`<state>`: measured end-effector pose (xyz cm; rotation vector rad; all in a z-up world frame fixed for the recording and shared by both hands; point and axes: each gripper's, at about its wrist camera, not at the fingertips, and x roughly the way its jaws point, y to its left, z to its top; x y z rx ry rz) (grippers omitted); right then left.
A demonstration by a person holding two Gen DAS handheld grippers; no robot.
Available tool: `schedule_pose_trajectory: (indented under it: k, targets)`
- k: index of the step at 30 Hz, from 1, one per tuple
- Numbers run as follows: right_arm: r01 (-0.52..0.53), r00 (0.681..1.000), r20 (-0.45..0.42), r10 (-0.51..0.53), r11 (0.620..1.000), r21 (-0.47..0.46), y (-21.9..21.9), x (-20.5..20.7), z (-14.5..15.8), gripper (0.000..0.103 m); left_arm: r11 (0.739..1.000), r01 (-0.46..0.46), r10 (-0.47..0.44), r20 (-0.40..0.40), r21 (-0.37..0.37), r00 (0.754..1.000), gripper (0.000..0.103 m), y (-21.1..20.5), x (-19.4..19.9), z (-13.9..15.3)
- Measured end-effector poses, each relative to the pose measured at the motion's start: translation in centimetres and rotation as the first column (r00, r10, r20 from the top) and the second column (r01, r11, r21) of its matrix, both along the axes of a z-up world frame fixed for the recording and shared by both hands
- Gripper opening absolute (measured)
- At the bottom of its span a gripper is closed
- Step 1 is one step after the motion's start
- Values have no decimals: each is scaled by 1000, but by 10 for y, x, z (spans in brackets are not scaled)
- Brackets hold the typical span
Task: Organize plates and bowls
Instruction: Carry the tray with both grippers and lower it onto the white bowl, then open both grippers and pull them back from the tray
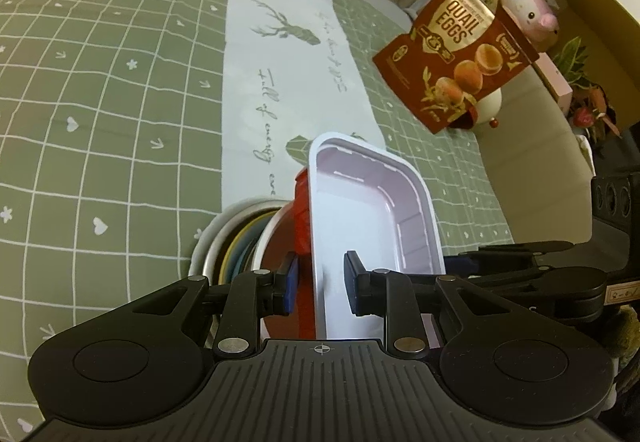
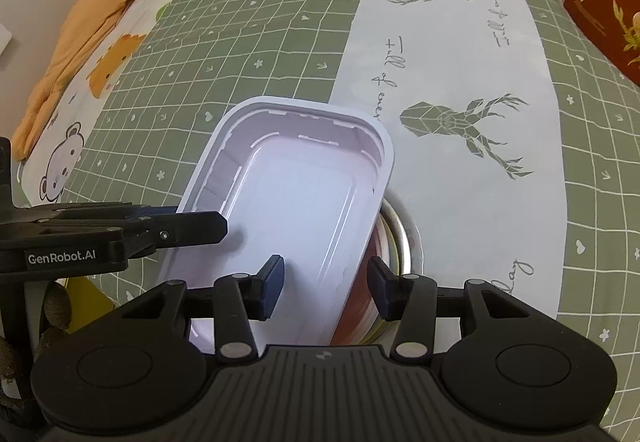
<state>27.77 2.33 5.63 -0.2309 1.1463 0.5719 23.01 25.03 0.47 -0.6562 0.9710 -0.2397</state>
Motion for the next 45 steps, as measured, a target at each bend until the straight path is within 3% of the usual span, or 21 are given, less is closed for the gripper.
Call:
schedule_pose_trajectory:
  k: [16, 25, 28, 32, 34, 36, 38, 41, 43, 45]
  targets:
    - [12, 999, 35, -13, 1000, 23, -10, -6, 9, 46, 999, -36, 36, 30, -4, 999, 26, 8, -13, 13]
    - [39, 990, 130, -47, 997, 65, -26, -34, 26, 46, 995, -89, 82, 126, 48, 989, 26, 2, -45, 38]
    - [51, 977, 200, -71, 994, 101, -36, -54, 35, 46, 986, -129, 104, 216, 103, 971, 26, -9, -70, 51]
    - [31, 932, 350, -95, 982, 185, -50, -103, 45, 49, 946, -244, 143, 399, 215, 906, 26, -38, -121, 60]
    - [5, 898, 425, -116, 968, 252, -60, -133, 41, 62, 920, -291, 141, 470, 263, 871, 26, -60, -150, 53]
    - [1, 862, 480, -162, 948, 319, -72, -163, 28, 65, 909, -296, 115, 504, 295, 856, 26, -84, -177, 43]
    - [-15, 829, 524, -196, 928, 371, -84, -192, 9, 70, 903, -290, 94, 512, 318, 854, 24, -106, -201, 26]
    - [0, 767, 585, -264, 912, 411, -99, -234, -28, 78, 906, -277, 95, 483, 321, 870, 18, -133, -228, 0]
    - [23, 720, 627, -298, 913, 408, -107, -258, -53, 83, 909, -295, 144, 443, 295, 885, 18, -141, -242, -15]
    - [52, 684, 659, -312, 922, 383, -113, -275, -75, 84, 891, -324, 170, 428, 318, 888, 18, -151, -252, -25]
